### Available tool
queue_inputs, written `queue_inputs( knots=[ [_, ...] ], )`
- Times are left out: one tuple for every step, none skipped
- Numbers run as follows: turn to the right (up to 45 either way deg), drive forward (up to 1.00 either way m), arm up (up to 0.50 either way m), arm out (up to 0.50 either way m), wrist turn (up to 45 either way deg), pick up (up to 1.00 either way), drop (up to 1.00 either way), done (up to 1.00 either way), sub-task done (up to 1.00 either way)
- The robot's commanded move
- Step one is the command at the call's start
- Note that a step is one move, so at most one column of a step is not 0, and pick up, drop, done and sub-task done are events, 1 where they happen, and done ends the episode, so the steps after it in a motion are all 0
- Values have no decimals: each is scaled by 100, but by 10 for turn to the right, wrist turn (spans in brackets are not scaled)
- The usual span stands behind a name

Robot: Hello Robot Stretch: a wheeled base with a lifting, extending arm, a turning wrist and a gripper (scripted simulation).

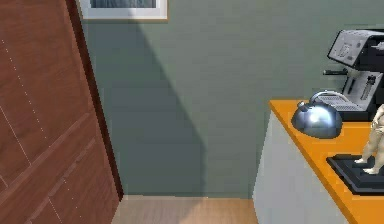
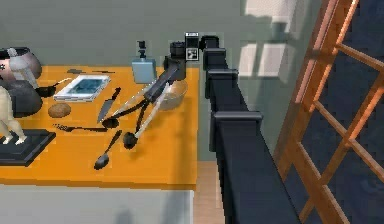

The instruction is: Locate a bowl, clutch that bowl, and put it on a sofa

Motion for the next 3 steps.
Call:
queue_inputs(
  knots=[
    [0,0,0,0,450,0,0,0,0],
    [0,0,0,0,450,0,0,0,0],
    [0,0,0,0,300,0,0,0,0]
  ],
)
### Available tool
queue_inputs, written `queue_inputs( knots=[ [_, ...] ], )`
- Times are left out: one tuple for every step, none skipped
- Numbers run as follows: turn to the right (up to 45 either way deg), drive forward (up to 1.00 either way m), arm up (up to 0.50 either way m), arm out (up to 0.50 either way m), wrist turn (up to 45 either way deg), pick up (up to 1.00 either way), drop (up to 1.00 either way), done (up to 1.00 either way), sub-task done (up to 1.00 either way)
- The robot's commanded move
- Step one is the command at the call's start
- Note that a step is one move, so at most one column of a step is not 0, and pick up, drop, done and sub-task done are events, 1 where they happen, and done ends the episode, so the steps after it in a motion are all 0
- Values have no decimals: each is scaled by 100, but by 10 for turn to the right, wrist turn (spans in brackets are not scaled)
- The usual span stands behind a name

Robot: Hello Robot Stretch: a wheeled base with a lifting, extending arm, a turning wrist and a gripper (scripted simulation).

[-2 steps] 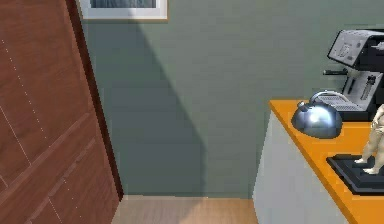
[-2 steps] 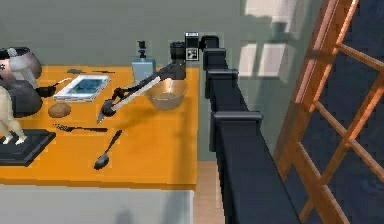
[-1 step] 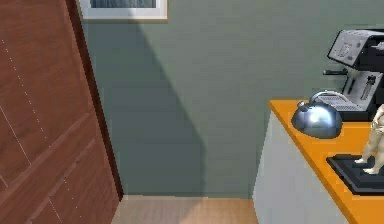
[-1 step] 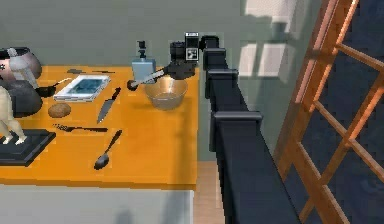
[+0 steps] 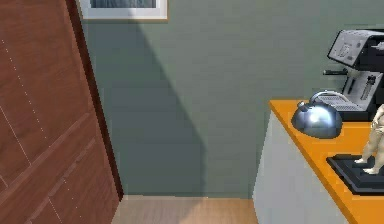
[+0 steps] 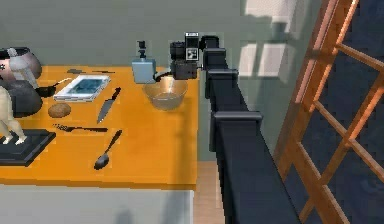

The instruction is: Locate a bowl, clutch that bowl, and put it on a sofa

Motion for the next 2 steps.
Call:
queue_inputs(
  knots=[
    [0,0,-8,0,0,0,0,0,0],
    [0,0,0,0,0,100,0,0,0]
  ],
)
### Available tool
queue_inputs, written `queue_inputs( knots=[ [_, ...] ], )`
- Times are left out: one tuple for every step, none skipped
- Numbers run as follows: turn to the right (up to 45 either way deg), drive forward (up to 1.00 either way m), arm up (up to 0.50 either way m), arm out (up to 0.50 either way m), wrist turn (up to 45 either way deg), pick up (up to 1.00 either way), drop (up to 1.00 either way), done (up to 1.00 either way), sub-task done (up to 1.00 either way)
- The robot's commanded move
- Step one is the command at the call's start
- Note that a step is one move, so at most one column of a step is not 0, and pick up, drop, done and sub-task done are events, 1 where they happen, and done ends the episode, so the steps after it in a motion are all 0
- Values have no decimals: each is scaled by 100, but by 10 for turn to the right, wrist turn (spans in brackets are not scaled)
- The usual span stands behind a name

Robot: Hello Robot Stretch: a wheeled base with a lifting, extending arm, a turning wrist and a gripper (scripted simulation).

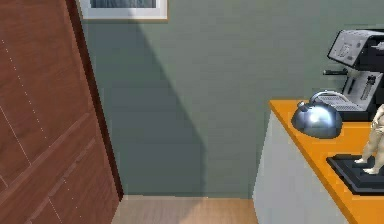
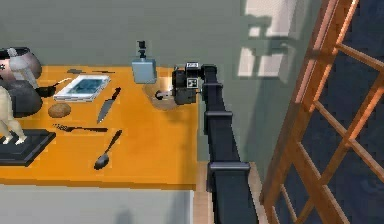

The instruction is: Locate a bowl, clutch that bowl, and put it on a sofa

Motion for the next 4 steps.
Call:
queue_inputs(
  knots=[
    [0,0,8,0,0,0,0,0,0],
    [0,0,0,0,-450,0,0,0,0],
    [0,0,0,0,-450,0,0,0,0],
    [0,0,0,0,-240,0,0,0,0]
  ],
)
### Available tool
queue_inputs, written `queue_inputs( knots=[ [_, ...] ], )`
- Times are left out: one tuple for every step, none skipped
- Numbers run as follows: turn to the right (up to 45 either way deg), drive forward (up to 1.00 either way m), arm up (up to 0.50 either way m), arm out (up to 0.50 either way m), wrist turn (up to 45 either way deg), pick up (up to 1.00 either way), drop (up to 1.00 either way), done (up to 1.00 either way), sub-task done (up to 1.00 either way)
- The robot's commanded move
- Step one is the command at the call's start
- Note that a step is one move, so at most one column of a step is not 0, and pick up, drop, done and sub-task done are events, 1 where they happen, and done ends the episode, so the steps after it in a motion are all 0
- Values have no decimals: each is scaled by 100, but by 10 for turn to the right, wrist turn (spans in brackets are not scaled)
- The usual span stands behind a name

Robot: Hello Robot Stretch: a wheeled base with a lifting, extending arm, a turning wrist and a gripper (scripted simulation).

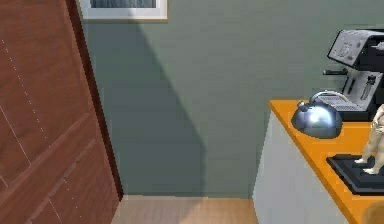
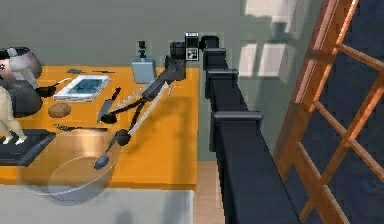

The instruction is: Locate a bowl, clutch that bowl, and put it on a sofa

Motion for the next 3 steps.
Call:
queue_inputs(
  knots=[
    [0,0,0,-42,0,0,0,0,0],
    [-450,0,0,0,0,0,0,0,0],
    [-450,0,0,0,0,0,0,0,0]
  ],
)
